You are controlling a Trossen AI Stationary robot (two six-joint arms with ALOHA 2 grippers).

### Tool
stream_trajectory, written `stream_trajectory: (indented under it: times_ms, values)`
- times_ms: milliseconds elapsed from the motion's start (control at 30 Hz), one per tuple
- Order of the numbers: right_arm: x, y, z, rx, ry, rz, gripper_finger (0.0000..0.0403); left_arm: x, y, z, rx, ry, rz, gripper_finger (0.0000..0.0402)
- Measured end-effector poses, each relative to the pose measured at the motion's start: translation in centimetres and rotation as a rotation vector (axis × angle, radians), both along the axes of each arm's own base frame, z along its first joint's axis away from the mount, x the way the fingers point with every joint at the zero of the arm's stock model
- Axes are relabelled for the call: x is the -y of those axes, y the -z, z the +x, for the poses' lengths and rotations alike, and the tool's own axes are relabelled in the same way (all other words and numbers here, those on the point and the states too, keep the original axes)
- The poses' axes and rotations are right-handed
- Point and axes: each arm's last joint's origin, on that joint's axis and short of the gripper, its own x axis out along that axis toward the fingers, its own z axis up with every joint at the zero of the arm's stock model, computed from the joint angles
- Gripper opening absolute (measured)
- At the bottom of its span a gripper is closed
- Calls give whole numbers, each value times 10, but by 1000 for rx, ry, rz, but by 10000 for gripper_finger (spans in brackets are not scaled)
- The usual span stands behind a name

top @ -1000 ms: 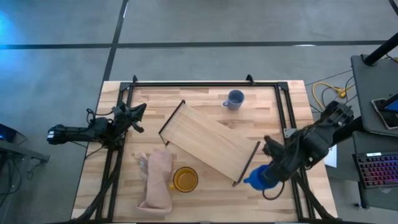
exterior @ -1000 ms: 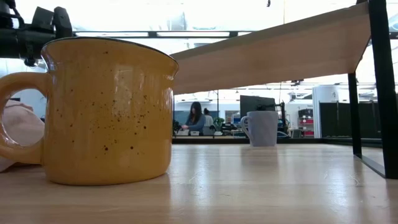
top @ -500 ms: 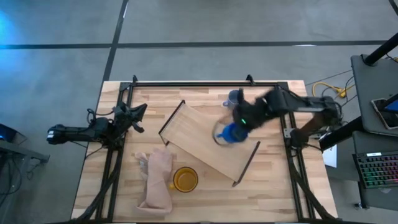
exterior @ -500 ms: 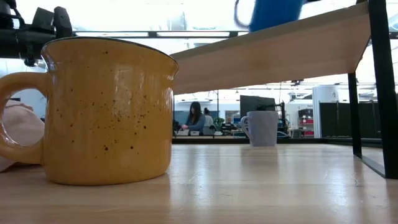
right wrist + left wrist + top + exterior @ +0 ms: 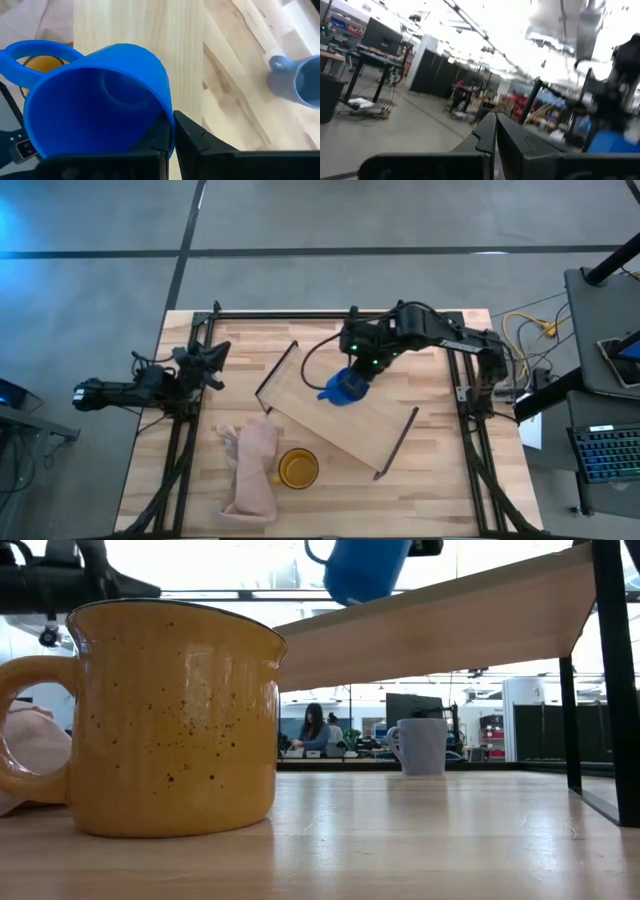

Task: Stack small to large cups/mugs on shelf
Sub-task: Put the blue mug on the shelf

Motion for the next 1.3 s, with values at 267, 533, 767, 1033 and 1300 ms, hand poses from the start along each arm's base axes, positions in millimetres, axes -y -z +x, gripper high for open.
stream_trajectory:
  times_ms: [267,533,767,1033,1300]
  values:
    - [14,12,8,-38,23,54,9,1,-14,-5,111,27,29,0]
    - [29,33,33,-76,-6,111,11,6,-60,7,-64,208,64,0]
    - [34,48,59,-59,-39,89,11,11,-92,32,-362,370,65,0]
    - [35,46,58,-67,-43,15,13,14,-111,36,-591,508,40,0]
    - [36,45,59,-47,-15,10,13,16,-123,50,-701,541,19,0]
